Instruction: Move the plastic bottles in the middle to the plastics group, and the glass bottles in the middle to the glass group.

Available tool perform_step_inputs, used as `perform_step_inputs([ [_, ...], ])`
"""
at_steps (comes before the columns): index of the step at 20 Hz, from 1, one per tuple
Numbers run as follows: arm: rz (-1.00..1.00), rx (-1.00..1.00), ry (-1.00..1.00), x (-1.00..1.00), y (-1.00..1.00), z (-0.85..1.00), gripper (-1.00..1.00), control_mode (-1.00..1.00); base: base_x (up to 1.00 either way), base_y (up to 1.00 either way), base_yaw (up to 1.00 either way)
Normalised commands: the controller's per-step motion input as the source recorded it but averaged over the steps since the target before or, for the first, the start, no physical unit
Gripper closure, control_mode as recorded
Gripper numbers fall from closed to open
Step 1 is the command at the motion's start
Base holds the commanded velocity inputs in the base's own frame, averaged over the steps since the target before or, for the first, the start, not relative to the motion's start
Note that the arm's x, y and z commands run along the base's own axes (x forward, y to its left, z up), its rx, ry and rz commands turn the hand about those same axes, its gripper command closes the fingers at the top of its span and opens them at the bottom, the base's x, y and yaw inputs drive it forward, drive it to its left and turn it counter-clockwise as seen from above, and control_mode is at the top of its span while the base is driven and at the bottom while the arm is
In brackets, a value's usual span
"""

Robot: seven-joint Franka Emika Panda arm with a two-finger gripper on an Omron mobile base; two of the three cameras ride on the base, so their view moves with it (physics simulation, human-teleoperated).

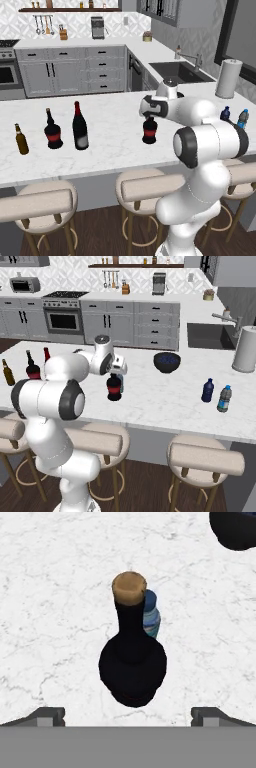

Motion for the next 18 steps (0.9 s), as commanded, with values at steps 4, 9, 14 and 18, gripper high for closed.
perform_step_inputs([
  [4, 0.00, 0.00, -0.02, 0.21, 0.00, -0.19, -1.00, -1.00, 0.00, 0.00, 0.00],
  [9, 0.00, 0.00, -0.04, 0.13, 0.01, -0.02, -1.00, -1.00, 0.00, 0.00, 0.00],
  [14, 0.00, 0.00, -0.04, 0.19, 0.01, 0.00, -1.00, -1.00, 0.00, 0.00, 0.00],
  [18, 0.00, 0.00, -0.01, 0.08, 0.01, 0.00, -1.00, -1.00, 0.00, 0.00, 0.00],
])
